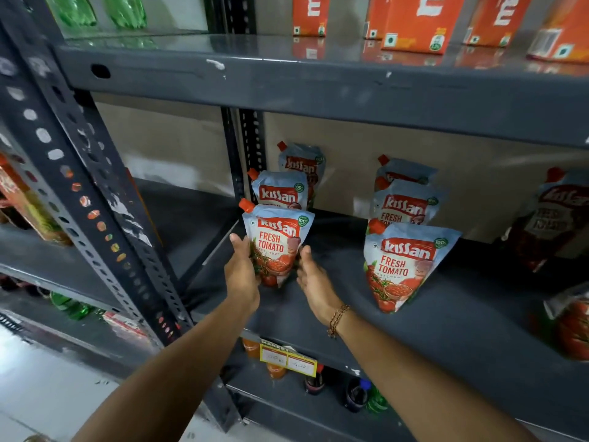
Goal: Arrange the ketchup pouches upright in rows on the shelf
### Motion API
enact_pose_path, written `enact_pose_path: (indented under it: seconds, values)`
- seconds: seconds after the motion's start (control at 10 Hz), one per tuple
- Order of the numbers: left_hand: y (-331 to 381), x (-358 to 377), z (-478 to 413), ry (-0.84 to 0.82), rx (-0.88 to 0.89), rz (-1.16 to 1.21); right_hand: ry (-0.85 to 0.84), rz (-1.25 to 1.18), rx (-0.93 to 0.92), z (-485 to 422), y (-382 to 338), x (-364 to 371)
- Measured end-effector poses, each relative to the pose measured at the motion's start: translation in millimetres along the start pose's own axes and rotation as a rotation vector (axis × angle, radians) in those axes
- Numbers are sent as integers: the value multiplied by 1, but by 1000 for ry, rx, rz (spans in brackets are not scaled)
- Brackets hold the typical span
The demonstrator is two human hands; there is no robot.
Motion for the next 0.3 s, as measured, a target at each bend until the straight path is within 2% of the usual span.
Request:
enact_pose_path:
  seconds: [0.1, 0.2, 0.3]
  values:
    - [-1, 0, 0, 5, 11, 25, 21, 12, 6, 3, 0, -1]
    - [-1, 3, 11, 54, -28, -26, 123, -11, 15, 16, -3, -7]
    - [-3, -3, 27, 254, 56, -241, 262, -10, 25, 31, -9, -19]
Point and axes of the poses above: each hand's wrist, its own z-axis away from the middle knuckle, its own x-axis out of the palm, y = z × x, the point moved 5 cm from there along -z, towards the middle knuckle, and after that the axes turned 12 degrees about x, right-handed, at the moved point
